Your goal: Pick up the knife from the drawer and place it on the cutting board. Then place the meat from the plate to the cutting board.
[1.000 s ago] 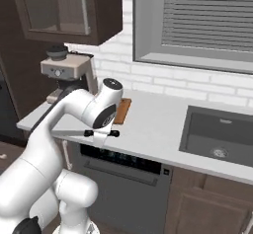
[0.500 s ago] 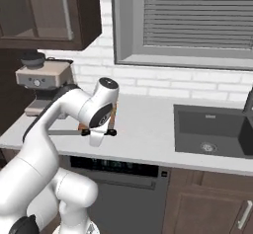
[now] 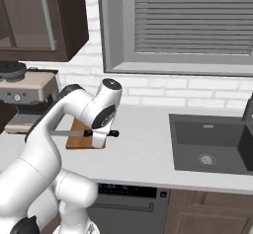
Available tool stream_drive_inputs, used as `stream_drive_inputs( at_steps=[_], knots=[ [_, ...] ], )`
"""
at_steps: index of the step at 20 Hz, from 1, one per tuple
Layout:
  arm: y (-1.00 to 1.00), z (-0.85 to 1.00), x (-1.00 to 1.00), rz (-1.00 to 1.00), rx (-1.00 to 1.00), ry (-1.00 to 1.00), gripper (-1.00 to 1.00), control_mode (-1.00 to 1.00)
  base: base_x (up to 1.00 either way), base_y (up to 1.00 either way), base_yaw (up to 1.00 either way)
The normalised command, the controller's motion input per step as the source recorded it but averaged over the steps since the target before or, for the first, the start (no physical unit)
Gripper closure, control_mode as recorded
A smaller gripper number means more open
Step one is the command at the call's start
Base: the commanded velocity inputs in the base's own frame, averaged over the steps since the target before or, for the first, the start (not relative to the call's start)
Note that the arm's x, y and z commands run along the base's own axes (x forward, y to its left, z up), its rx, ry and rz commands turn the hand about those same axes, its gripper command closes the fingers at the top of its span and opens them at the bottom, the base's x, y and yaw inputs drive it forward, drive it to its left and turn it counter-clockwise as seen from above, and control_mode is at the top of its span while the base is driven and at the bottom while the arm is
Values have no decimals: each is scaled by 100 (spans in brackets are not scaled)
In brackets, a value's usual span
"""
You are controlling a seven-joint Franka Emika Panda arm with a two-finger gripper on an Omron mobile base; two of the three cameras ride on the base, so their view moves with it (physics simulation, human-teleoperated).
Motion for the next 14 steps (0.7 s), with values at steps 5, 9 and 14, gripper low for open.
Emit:
stream_drive_inputs(
  at_steps=[5, 9, 14],
  knots=[
    [19, -22, 53, -1, 0, 0, 100, -100, 0, 0, 0],
    [37, -23, 28, -27, 2, 0, 100, -100, 0, 0, 0],
    [41, -7, 5, -47, 13, 0, 100, -100, 0, 0, 0]
  ],
)
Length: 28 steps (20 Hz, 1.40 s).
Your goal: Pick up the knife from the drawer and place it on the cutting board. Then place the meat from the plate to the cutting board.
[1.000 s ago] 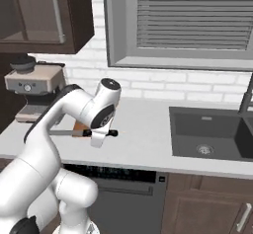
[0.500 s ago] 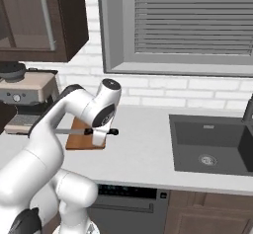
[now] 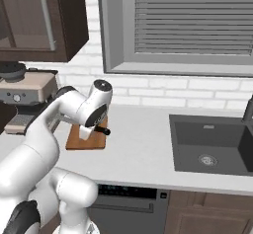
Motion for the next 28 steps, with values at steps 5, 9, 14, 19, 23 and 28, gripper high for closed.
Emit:
stream_drive_inputs(
  at_steps=[5, 9, 14, 19, 23, 28],
  knots=[
    [24, -13, 0, -52, 9, 1, 100, -100, 0, 0, 0],
    [10, -17, 0, -46, 3, 0, 100, -100, 0, 0, 0],
    [9, -22, 14, -44, 4, 2, 100, -100, 0, 0, 0],
    [15, -14, 11, -43, 9, 3, 100, -100, 0, 0, 0],
    [16, 0, 29, -25, 1, 1, 100, -100, 0, 0, 0],
    [6, 0, 25, -7, 0, 5, 100, -100, 0, 0, 0]
  ],
)
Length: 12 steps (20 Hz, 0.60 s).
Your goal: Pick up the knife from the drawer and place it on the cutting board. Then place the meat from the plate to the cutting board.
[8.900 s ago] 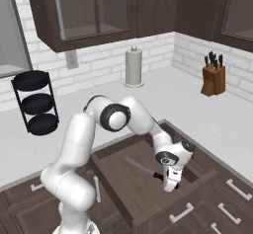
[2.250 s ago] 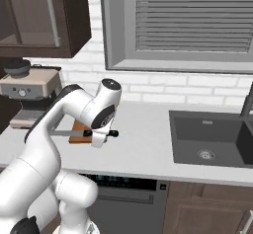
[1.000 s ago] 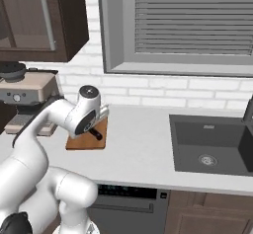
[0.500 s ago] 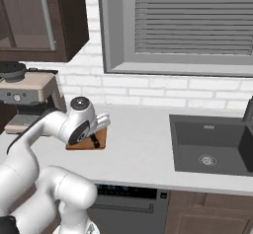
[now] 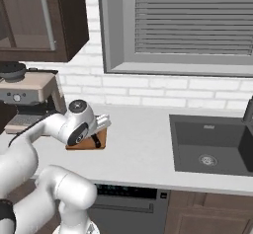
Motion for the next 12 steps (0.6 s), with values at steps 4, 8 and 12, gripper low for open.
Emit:
stream_drive_inputs(
  at_steps=[4, 8, 12],
  knots=[
    [17, 0, 29, -2, 1, 5, 100, -100, 0, 0, 0],
    [31, -1, 32, -3, 0, 0, 100, -100, 0, 0, 0],
    [25, -4, 30, -3, 0, 0, 100, -100, 0, 0, 0]
  ],
)
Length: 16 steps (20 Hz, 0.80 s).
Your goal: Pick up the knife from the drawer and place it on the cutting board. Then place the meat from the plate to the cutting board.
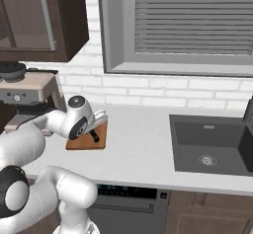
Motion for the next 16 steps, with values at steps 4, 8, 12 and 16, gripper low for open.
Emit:
stream_drive_inputs(
  at_steps=[4, 8, 12, 16],
  knots=[
    [13, -15, 29, -3, 3, 4, 100, -100, 0, 0, 0],
    [1, -28, 21, -2, 7, 5, 100, -100, 0, 0, 0],
    [0, -35, 17, -2, 8, 3, 100, -100, 0, 0, 0],
    [1, -31, 26, -2, 5, 1, 100, -100, 0, 0, 0]
  ],
)
